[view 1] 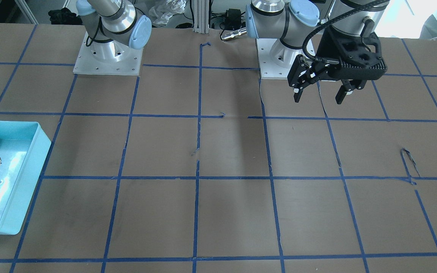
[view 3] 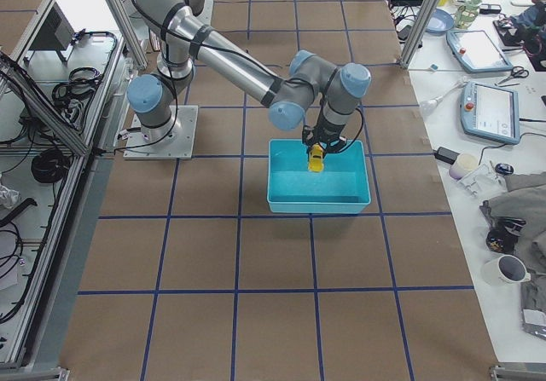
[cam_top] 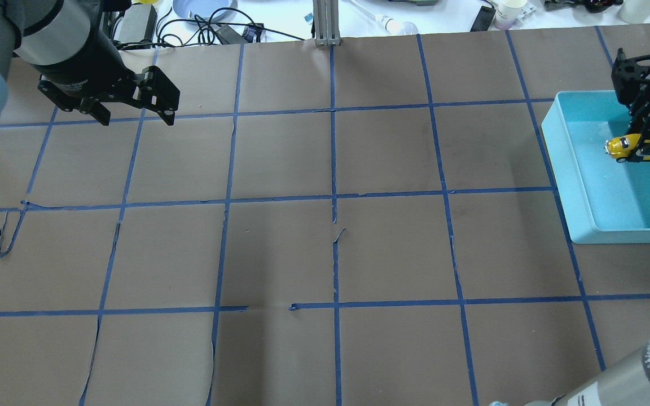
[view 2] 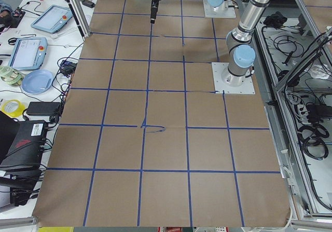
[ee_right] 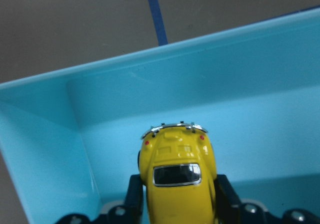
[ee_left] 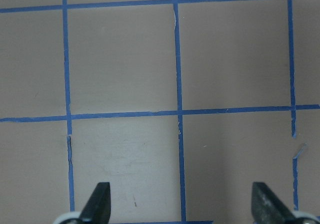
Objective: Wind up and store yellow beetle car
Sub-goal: 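Lower the car into the blue tray and open the right gripper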
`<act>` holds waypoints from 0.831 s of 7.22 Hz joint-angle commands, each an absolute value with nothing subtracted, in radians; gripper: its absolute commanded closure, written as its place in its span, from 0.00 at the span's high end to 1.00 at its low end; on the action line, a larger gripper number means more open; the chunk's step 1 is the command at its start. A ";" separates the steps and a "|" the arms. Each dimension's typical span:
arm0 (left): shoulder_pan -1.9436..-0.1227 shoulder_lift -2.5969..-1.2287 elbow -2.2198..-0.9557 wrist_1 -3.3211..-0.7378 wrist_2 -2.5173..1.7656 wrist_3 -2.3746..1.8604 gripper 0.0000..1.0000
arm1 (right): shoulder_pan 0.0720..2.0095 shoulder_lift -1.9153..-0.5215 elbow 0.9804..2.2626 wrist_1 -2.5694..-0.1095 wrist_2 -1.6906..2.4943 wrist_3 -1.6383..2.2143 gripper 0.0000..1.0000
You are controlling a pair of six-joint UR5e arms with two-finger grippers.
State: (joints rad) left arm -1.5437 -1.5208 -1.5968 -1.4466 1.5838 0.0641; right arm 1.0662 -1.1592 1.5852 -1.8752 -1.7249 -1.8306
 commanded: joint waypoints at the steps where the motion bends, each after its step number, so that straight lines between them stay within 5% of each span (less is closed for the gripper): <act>1: -1.542 -1.520 -1.595 -1.448 1.589 0.075 1.00 | 1.058 -1.118 1.683 -2.044 -1.749 -1.833 0.00; 2: -1.545 -1.520 -1.597 -1.450 1.588 0.075 1.00 | 1.058 -1.097 1.692 -2.051 -1.740 -1.833 0.09; 3: -1.545 -1.520 -1.595 -1.447 1.585 0.074 1.00 | 1.058 -1.086 1.690 -2.049 -1.740 -1.836 0.81; 4: -1.543 -1.520 -1.597 -1.450 1.588 0.075 1.00 | 1.058 -1.100 1.686 -2.046 -1.738 -1.827 1.00; 6: -1.545 -1.520 -1.597 -1.450 1.588 0.075 1.00 | 1.060 -1.190 1.658 -2.042 -1.740 -1.819 1.00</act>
State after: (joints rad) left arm -1.5443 -1.5202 -1.5967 -1.4493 1.5874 0.0750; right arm 1.0587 -1.1359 1.6697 -2.0480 -1.7386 -1.8262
